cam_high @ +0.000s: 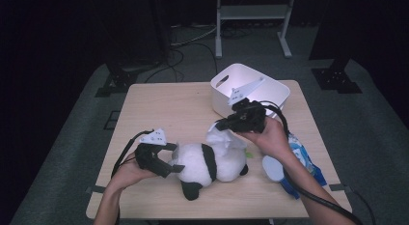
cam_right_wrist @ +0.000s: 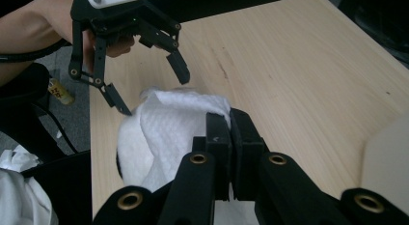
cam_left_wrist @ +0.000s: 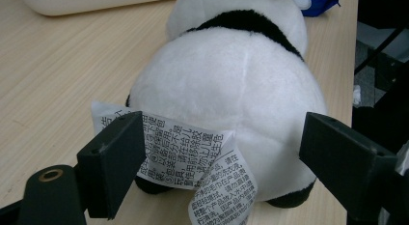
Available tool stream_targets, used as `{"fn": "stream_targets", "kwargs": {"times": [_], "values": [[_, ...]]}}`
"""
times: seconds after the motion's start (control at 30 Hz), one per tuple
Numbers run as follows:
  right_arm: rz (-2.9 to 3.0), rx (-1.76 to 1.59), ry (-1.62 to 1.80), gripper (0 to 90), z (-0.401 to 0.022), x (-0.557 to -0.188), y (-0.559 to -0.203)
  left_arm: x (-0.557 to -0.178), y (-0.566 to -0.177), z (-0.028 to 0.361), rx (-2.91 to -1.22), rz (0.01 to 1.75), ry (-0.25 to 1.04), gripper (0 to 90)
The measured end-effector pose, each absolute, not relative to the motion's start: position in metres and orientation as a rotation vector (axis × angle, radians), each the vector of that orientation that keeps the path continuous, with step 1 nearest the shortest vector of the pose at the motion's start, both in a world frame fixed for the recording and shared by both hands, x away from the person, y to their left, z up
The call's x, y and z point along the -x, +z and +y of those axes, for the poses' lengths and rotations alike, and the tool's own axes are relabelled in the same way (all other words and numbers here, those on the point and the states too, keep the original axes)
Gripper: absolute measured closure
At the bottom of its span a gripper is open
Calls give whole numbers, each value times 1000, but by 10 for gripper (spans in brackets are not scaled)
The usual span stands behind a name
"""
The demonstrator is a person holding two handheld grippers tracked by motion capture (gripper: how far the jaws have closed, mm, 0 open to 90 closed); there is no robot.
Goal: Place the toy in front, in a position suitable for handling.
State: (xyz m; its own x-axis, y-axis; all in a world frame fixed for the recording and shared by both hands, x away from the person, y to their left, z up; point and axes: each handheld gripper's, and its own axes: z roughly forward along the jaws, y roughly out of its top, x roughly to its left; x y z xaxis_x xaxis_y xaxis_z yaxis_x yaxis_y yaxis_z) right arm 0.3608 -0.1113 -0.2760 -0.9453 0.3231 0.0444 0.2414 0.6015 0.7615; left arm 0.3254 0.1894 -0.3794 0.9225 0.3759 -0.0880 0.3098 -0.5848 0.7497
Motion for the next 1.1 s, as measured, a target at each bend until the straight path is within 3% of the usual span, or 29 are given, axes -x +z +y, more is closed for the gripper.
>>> {"fn": "stream_targets", "kwargs": {"times": [0.2,0.37,0.73,1.1], "values": [[2784,-441,1264,863,-84,-369,-299,-326,-381,188,-2226,485,98,151],[2843,-423,1231,803,-76,-372,-320,-326,-382,188,-2225,485,98,151],[2868,-375,1176,576,-90,-366,-335,-327,-382,185,-2229,489,98,151],[2883,-260,1055,491,-102,-356,-353,-328,-385,183,-2240,503,99,151]]}}
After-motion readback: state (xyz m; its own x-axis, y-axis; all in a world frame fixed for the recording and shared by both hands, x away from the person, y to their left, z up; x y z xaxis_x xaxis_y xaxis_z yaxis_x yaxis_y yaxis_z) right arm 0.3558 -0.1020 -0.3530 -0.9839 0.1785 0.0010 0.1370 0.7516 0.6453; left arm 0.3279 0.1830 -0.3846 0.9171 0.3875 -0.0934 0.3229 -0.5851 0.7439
